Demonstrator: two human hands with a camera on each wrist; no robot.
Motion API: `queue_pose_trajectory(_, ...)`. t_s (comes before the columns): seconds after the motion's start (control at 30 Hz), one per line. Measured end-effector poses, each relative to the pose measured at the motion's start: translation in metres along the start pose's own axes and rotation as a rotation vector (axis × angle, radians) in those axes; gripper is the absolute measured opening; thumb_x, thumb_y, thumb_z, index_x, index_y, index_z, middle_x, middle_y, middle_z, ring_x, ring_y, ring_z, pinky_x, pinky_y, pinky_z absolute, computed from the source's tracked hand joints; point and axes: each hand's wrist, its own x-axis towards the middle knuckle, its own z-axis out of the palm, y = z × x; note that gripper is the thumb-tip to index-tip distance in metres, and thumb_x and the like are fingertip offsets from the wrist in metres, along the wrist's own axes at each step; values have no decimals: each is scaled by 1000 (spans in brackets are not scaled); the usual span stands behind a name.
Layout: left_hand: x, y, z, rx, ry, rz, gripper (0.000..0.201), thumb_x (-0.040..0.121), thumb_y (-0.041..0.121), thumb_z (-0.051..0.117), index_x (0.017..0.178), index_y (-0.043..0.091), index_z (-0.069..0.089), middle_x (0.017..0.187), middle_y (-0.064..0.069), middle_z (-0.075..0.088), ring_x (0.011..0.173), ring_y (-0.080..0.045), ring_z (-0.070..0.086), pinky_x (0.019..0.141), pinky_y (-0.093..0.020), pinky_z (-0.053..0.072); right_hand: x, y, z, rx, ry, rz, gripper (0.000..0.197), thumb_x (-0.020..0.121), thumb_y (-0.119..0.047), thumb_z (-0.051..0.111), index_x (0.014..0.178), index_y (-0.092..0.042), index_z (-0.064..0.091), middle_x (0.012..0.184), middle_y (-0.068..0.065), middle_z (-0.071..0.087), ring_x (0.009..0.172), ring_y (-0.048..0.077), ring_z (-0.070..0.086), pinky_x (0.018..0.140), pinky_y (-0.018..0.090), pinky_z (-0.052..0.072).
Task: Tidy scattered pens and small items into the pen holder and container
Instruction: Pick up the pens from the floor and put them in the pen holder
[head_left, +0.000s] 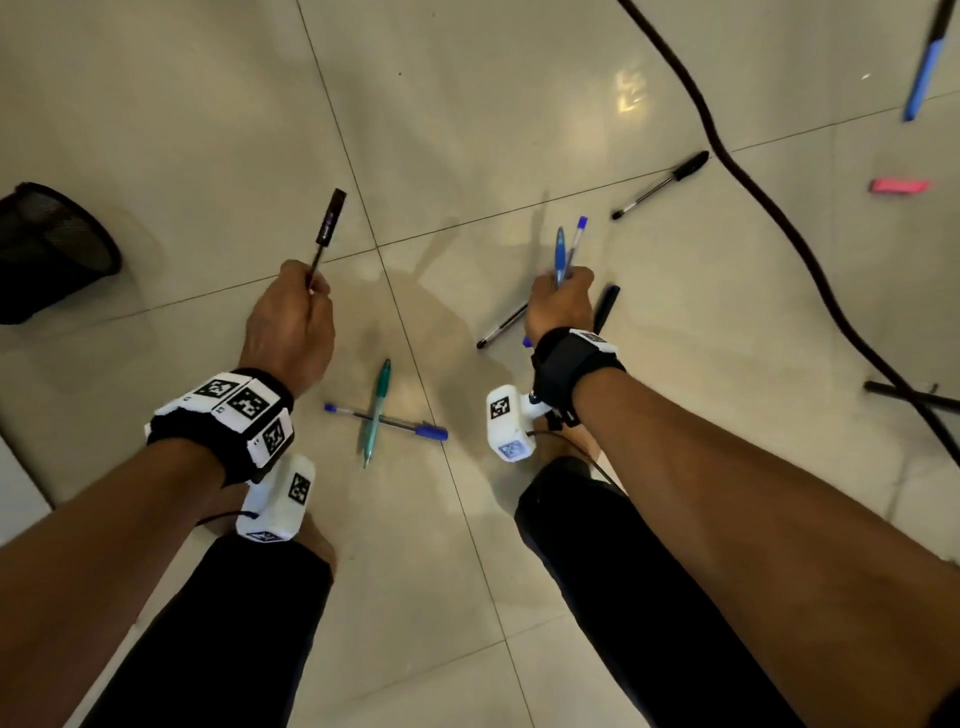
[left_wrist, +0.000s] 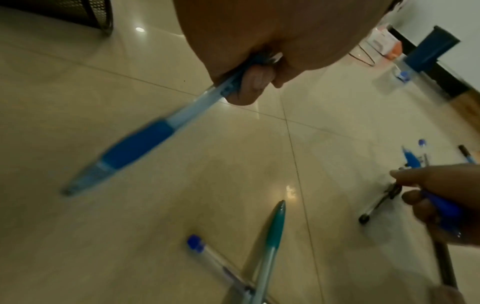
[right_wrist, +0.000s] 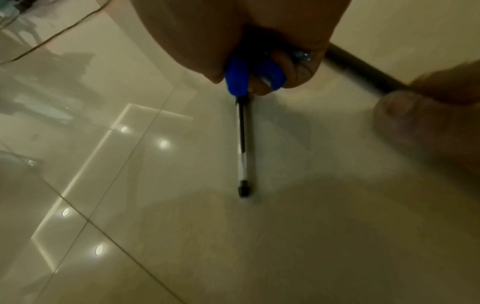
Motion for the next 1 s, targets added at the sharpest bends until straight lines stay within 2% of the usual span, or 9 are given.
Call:
queue_pose_trajectory(0.17, -7, 5, 14, -116, 1, -102, 34, 100, 32, 41, 87, 4, 56, 75, -10, 58, 73, -28, 52, 66, -34, 38, -6, -8, 22, 78, -1, 112, 34, 94, -23, 49, 123, -16, 33, 117, 16, 61, 93, 37, 62, 85, 45, 53)
queue_pose_trajectory(0.27, -17, 12, 22, -175, 6, -155, 44, 100, 39, 41, 72, 7, 50, 62, -3, 48, 63, -22, 45, 55, -32, 32, -9, -6, 10, 9, -19, 22, 29, 90, -19, 47, 115, -19, 32, 96, 10, 62, 79, 35, 63, 74, 45, 56)
queue_pose_trajectory(0.37, -24, 16, 24, -138, -7, -185, 55, 98, 49, 42, 59, 10, 38, 54, -5, 41, 55, -24, 40, 54, -32, 33, -11, 3, -16, -114, -9, -155, 49, 90, -14, 49, 134, -22, 29, 78, -1, 56, 71, 31, 61, 68, 36, 51)
queue_pose_trajectory(0.47, -28, 18, 25, -116, -46, -230, 66, 95, 59, 41, 56, 4, 42, 52, -14, 45, 54, -32, 45, 57, -37, 41, -3, 19, -46, -138, 89, -107, 61, 96, -24, 50, 148, -23, 20, 102, 9, 65, 87, 34, 62, 78, 36, 47)
queue_pose_trajectory(0.57, -30, 19, 29, -121, -54, -246, 71, 96, 56, 39, 63, -5, 54, 62, -25, 58, 62, -41, 57, 62, -42, 47, 12, 42, -66, -147, 94, 103, 48, 92, -39, 58, 131, -15, 44, 115, 15, 65, 101, 36, 63, 81, 37, 48)
queue_pose_trajectory(0.63, -30, 18, 35, -127, -71, -245, 64, 99, 50, 38, 64, 0, 60, 61, -14, 61, 65, -35, 59, 64, -38, 45, 20, 53, -67, -213, -13, 180, 44, 87, -41, 63, 117, -10, 55, 114, 15, 65, 101, 36, 62, 79, 35, 48)
queue_pose_trajectory(0.7, -31, 13, 41, -141, -88, -225, 54, 100, 45, 37, 73, 10, 68, 66, -3, 64, 70, -28, 60, 69, -34, 47, 26, 56, -60, -297, -64, 96, 38, 88, -38, 62, 112, -8, 61, 112, 15, 66, 101, 38, 62, 81, 37, 50)
queue_pose_trajectory(0.87, -34, -3, 50, -196, -47, -205, 29, 101, 32, 39, 112, 15, 60, 87, -14, 67, 85, -33, 62, 77, -37, 47, 40, 27, -56, -378, -75, -217, 29, 91, -32, 55, 105, -8, 62, 103, 17, 68, 94, 37, 63, 79, 38, 50)
queue_pose_trajectory(1.0, -36, -1, 46, -256, -21, -170, 30, 99, 15, 39, 129, 19, 43, 81, -13, 61, 74, -29, 57, 72, -32, 41, 81, -9, -74, -137, 79, -198, 23, 90, -32, 54, 101, -11, 58, 99, 15, 70, 91, 34, 67, 82, 42, 54)
